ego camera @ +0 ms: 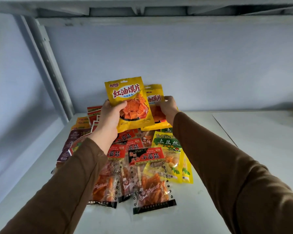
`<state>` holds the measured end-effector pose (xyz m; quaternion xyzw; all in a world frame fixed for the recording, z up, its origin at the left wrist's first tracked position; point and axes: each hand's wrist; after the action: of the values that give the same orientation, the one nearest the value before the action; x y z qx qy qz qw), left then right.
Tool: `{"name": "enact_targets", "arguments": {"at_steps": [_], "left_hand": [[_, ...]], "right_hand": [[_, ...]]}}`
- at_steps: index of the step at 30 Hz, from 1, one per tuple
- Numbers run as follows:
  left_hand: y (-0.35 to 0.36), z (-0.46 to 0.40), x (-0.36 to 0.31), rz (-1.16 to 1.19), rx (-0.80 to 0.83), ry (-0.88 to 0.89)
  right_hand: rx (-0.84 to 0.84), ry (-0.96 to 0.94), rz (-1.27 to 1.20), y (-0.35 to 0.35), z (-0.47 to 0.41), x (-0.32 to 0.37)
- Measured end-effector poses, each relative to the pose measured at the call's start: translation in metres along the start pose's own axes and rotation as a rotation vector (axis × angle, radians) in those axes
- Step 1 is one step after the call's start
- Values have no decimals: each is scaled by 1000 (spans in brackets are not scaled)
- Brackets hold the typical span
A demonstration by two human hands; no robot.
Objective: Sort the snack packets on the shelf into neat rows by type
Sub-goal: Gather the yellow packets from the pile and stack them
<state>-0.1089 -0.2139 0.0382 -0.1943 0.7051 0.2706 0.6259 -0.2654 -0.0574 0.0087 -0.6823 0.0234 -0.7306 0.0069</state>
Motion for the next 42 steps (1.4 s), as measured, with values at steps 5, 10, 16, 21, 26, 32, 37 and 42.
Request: {"name": "enact_targets", "arguments": {"at_steps": [5, 10, 16, 21, 26, 32, 37, 42], "left_hand": [[16, 12, 1, -25, 103, -22], [41, 20, 2, -126, 124, 9], [62, 32, 0, -333, 160, 53], [79, 43, 0, -310, 305, 44], [99, 67, 0, -190, 467, 2], [132, 99, 8, -126, 419, 109], [194, 136, 10, -17, 484, 58], [271, 181, 24, 129, 452, -30]], "right_hand": [[195, -23, -308, -18, 23, 25], [322, -77, -498, -40, 44, 51], [290, -131, -544, -67, 76, 61], [184, -221, -570, -101, 94, 61], [81, -148, -581, -131, 108, 56], [39, -59, -539, -181, 115, 49], [59, -53, -570, -241, 109, 44], [165, -201, -265, -330, 100, 33]]}}
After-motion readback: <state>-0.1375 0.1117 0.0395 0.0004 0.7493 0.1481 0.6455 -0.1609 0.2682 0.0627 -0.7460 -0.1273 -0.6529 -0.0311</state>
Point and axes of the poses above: each hand's wrist, its own z-axis away from the middle knuckle, its own y-axis out of the palm, x = y × z, and after that the axes turned 5 degrees about -x, right-handed
